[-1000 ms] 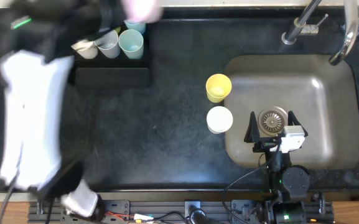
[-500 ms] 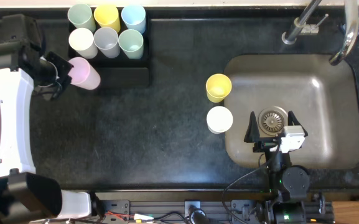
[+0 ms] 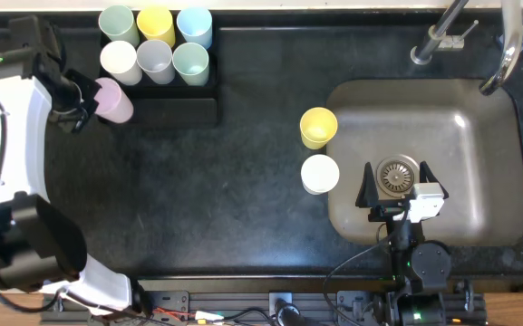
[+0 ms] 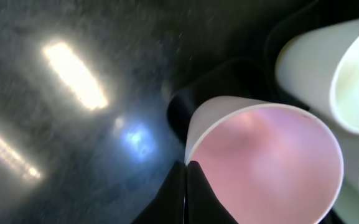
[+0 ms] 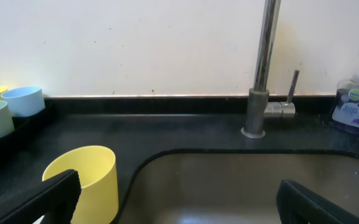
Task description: Store Cups
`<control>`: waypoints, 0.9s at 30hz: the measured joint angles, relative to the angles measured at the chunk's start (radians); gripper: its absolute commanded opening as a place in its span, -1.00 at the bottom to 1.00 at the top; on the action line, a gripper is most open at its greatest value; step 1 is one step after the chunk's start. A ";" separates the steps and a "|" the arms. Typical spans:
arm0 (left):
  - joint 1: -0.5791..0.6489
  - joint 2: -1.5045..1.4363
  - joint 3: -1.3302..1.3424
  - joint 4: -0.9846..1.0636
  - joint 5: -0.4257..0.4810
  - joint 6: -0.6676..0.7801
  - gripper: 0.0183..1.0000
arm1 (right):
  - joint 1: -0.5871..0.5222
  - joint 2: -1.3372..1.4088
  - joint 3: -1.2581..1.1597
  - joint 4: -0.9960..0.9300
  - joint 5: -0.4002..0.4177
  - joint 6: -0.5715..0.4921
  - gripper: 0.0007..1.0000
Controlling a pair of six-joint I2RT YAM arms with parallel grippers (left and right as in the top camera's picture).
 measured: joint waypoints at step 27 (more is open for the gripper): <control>-0.018 0.103 0.014 0.078 -0.018 0.000 -0.96 | 0.000 0.000 0.000 0.000 0.000 -0.002 1.00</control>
